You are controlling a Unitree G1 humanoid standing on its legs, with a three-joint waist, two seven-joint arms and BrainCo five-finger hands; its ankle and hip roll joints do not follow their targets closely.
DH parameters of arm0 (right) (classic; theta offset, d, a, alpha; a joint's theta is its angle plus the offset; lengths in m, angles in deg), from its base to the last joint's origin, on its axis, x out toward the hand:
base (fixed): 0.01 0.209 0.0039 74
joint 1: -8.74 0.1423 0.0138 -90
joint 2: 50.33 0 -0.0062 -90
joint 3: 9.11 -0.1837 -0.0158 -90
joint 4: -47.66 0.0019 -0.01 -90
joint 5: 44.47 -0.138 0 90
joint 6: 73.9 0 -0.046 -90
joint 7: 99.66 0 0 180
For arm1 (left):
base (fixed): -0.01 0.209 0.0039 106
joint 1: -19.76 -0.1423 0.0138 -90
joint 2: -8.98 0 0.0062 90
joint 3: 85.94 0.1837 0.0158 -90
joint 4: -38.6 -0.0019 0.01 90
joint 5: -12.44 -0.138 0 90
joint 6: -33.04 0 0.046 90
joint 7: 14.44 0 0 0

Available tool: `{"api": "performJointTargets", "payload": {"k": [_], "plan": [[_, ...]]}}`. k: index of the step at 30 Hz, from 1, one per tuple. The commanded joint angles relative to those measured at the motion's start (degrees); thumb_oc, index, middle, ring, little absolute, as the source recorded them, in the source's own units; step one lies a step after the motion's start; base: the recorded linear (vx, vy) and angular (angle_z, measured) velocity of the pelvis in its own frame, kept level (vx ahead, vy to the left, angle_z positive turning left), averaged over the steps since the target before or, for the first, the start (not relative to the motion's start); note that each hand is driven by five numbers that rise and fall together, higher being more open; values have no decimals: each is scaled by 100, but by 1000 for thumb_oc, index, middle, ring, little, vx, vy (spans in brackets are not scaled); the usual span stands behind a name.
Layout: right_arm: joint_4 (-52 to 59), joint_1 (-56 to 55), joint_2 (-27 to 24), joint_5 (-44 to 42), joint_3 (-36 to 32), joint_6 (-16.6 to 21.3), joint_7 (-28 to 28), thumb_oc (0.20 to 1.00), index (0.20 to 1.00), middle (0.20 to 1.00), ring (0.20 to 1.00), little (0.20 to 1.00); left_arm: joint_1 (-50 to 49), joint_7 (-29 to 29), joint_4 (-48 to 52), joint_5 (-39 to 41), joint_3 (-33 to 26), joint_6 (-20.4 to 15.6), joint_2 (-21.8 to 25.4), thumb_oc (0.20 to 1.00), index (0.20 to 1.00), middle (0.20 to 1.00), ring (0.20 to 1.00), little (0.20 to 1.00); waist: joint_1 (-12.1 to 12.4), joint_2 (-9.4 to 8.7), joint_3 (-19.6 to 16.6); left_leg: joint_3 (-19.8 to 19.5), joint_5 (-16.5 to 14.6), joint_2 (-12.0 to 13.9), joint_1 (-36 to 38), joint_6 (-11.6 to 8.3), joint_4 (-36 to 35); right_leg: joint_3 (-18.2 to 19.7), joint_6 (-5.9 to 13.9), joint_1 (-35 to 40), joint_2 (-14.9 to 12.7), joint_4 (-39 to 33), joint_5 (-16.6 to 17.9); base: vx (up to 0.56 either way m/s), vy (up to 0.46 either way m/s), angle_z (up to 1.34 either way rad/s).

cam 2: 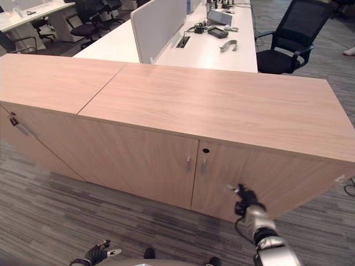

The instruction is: Put the empty folder in the office cabinet

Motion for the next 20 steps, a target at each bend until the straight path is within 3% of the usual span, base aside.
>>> {"api": "performJointTargets", "payload": {"k": [1, 9, 20], "plan": [[242, 416, -34, 525, 81, 270, -220, 1000, 1000, 1000, 1000, 1000, 278, 112, -328, 37, -130, -125, 283, 1000, 1000, 1000, 1000, 1000, 83, -239, 139, 121, -349, 130, 191, -185, 49, -175, 409, 405, -259, 71, -269, -8, 22, -20], [211, -863, 338, 1115, 203, 189, -486, 1000, 1000, 1000, 1000, 1000, 289, 116, -389, -43, -251, -159, 145, 1000, 1000, 1000, 1000, 1000, -229, -217, 145, 231, -393, 89, 240, -160, 30, -121, 431, 353, -326, 95, -209, -14, 30, -10], [-184, -744, 362, 1196, 182, 133, -497, 1000, 1000, 1000, 1000, 1000, 460, 122, -366, 186, -209, -193, 156, 1000, 1000, 1000, 1000, 1000, -349, -286, 149, 310, -476, 51, 329, -123, 33, 8, 445, 337, -374, 127, -176, -3, 18, -4]]}}
